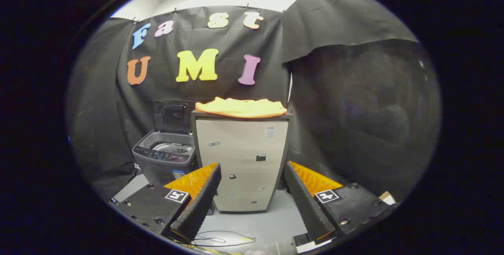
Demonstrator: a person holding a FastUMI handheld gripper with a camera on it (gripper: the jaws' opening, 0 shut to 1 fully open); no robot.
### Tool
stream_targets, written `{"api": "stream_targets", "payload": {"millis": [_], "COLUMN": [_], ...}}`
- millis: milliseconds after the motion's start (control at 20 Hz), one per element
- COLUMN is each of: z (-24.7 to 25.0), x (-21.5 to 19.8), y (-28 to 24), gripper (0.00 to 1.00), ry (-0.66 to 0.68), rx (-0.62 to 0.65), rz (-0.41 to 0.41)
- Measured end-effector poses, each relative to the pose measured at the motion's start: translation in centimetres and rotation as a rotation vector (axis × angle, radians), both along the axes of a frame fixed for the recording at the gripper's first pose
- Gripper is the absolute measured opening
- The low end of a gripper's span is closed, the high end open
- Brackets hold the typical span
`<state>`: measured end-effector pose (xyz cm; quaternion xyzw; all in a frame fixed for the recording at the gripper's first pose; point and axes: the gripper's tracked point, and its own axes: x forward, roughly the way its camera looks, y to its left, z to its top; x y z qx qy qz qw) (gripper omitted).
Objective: Put the clothes into the washing machine and then close the washing machine lid.
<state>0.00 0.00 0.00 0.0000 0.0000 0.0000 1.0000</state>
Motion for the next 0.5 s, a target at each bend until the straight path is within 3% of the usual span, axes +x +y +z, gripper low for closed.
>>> {"api": "stream_targets", "payload": {"millis": [500], "z": [0.32], "x": [-0.28], "y": [0.69], "gripper": [1.0], "ry": [0.0], "rx": [0.002], "rz": [0.012]}}
